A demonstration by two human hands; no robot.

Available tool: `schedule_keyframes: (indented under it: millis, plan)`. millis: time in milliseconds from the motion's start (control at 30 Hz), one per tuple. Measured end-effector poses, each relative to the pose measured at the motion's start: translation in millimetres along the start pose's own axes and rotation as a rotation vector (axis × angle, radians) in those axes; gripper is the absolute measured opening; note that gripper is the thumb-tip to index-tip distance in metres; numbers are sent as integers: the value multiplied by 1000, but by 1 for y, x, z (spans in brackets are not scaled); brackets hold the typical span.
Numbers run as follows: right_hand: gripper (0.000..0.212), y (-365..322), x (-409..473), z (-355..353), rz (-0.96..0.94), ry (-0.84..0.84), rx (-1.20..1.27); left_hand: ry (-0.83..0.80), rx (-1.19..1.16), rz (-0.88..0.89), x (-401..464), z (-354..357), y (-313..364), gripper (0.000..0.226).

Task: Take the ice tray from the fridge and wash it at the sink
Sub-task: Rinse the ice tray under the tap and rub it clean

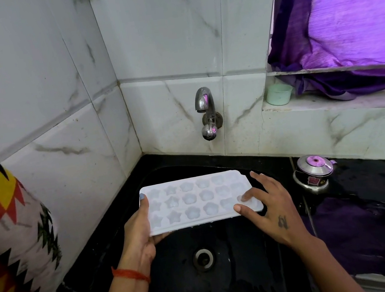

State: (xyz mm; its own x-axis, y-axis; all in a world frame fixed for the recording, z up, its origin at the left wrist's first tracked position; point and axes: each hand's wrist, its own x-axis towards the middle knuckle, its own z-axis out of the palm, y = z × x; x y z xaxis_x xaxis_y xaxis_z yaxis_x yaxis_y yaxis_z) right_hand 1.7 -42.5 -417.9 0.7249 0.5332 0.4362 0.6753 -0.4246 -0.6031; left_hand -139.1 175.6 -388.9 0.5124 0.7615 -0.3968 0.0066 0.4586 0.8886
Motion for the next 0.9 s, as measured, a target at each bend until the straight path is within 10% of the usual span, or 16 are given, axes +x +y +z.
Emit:
schedule_keyframes:
  millis: [900]
  plan:
    - [64, -14, -2, 15, -102, -67, -104, -12, 0, -9, -2, 2, -2, 37]
